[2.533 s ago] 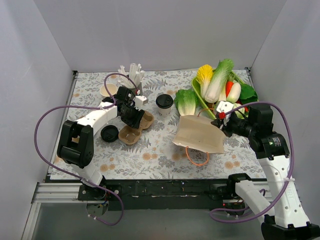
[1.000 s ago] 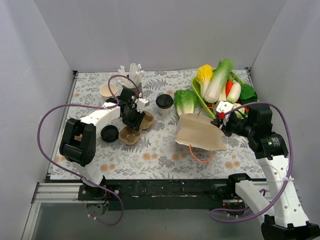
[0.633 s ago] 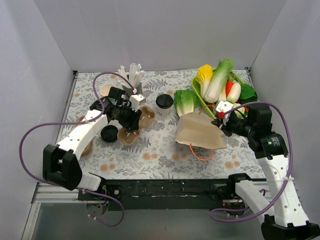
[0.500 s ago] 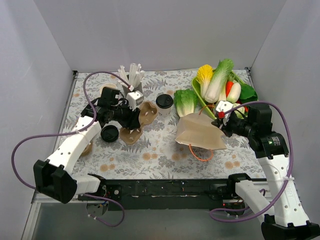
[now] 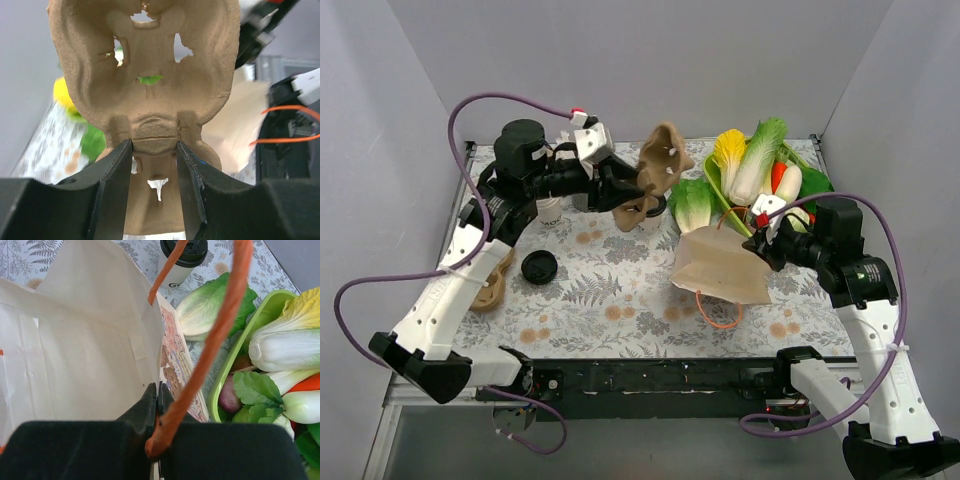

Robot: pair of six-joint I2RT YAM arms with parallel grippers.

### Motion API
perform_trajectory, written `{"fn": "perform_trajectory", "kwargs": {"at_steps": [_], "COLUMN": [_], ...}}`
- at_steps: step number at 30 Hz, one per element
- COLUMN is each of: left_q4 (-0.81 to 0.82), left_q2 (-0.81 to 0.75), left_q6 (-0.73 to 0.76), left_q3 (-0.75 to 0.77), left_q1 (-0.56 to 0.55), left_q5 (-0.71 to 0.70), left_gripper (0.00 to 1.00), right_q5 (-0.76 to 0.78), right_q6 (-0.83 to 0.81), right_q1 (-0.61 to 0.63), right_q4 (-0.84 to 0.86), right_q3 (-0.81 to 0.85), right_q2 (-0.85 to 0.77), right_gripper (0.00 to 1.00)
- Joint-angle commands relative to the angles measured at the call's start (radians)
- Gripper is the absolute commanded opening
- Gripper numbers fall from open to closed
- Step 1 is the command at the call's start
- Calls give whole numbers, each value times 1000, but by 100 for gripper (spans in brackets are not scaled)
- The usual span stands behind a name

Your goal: Pack the takeout coffee

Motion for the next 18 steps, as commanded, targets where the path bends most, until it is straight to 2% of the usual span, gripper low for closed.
{"fn": "perform_trajectory", "kwargs": {"at_steps": [1,5,11,18], "left_q4": [114,331,519,682], "left_q2": [57,32,4,27], "left_q6": [-71,-123,-48,27], "left_q3": [72,-33,-186,-262], "left_q1": [-118,-187,-279,-410], "left_q5": [84,75,82,44], "left_gripper": [0,0,0,0], "right_q5": [4,-13,-4,-11], "right_q6": [62,134,171,93], "right_q1": [2,2,2,0], "right_q4": [10,36,18,-108], "right_q3": [22,25,62,155], "right_q2": [23,37,66,89], "right_gripper": [1,1,1,1]}}
